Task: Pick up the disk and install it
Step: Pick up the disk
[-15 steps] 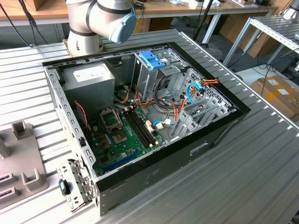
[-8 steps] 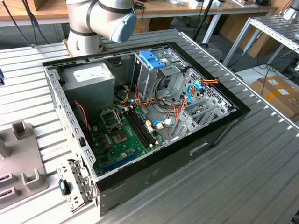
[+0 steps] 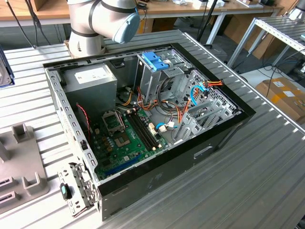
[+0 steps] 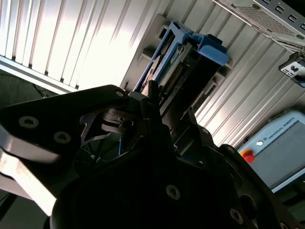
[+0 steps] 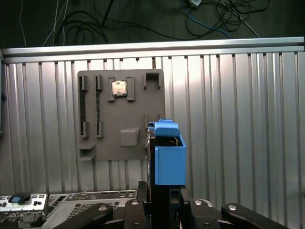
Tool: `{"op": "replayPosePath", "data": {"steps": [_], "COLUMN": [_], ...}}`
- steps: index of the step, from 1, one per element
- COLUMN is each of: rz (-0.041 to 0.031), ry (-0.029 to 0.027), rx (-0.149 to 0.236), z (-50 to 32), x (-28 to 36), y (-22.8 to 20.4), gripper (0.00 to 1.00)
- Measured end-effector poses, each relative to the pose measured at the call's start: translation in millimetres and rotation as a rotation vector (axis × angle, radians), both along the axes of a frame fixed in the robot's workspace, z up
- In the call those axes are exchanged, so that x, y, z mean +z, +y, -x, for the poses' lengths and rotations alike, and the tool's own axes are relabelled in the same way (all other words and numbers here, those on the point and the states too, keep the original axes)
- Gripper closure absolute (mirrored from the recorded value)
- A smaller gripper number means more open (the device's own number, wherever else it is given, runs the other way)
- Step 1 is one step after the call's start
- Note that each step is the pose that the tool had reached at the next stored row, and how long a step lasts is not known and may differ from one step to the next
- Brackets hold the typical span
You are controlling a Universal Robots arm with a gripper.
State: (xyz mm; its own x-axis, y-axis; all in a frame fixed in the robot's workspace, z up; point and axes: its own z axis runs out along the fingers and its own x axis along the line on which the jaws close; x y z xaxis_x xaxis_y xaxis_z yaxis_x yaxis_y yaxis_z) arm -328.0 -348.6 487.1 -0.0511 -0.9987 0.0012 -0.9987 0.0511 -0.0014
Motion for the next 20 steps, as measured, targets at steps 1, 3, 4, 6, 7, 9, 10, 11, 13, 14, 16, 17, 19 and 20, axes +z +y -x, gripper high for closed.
{"op": "replayPosePath", "data": {"steps": [1,3,4,6,7,9,10,11,13,14,16,17,19,20], "rz": [0.0,0.0,0.0001,0.0,0.0,0.0,0.0001,0.0001,0.0,0.0,0.0,0.0,0.0,0.0], "ry": [0.0,0.0001,0.0001,0.0,0.0,0.0,0.0,0.0,0.0001,0.0,0.0,0.0,-0.0001,0.0], "rx": [0.0,0.0,0.0,0.0,0.0,0.0,0.0,0.0,0.0,0.0,0.0,0.0,0.0,0.0], "z": [0.0,-0.2,-1.2,-4.7,-8.0,-13.6,-15.6,-17.5,-21.7,-23.6,-27.5,-29.3,-33.4,-35.5], "x": [0.0,0.0,0.0,0.0,0.0,0.0,0.0,0.0,0.0,0.0,0.0,0.0,0.0,0.0], "y": [0.0,0.0,0.0,0.0,0.0,0.0,0.0,0.0,0.0,0.0,0.0,0.0,0.0,0.0], "gripper": [0.65,0.65,0.65,0.65,0.65,0.65,0.65,0.65,0.65,0.65,0.65,0.65,0.65,0.65]}}
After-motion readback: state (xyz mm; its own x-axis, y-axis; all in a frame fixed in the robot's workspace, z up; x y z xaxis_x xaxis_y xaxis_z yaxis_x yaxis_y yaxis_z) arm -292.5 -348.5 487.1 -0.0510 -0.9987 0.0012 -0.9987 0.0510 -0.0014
